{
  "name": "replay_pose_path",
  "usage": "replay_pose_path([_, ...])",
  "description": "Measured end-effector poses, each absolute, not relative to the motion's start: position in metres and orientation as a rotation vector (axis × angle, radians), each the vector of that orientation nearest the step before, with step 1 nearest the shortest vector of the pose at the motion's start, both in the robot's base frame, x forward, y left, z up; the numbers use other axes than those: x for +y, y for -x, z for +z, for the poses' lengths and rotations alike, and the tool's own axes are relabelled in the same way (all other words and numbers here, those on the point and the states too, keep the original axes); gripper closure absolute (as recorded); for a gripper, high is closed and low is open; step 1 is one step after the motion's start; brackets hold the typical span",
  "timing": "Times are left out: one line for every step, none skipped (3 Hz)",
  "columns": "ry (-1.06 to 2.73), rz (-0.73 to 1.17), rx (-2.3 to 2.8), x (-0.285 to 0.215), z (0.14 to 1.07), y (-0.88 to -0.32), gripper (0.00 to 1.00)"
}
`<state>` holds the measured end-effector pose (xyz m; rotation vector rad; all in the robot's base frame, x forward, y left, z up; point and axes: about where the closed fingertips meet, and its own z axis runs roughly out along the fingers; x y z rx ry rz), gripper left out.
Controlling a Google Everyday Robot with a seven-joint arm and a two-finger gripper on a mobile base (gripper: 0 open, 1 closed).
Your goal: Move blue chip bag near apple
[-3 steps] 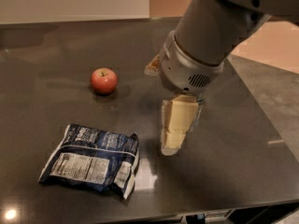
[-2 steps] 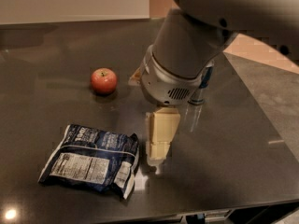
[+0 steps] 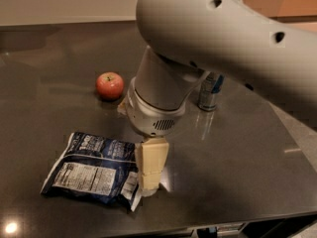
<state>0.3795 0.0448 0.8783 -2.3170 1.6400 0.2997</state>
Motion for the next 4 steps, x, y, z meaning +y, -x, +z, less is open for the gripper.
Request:
replay_pose_path([2.335, 0.307, 1.644, 0.05, 0.861, -0.381, 0.0])
replay_pose_path([2.351, 0.315, 1.637, 0.053, 0.851, -0.384, 0.0])
replay_pose_path([2.38, 0.319, 1.627, 0.055, 0.844, -0.384, 0.0])
replay_pose_path([2.425, 0.353, 1.607, 0.058, 0.841, -0.381, 0.16])
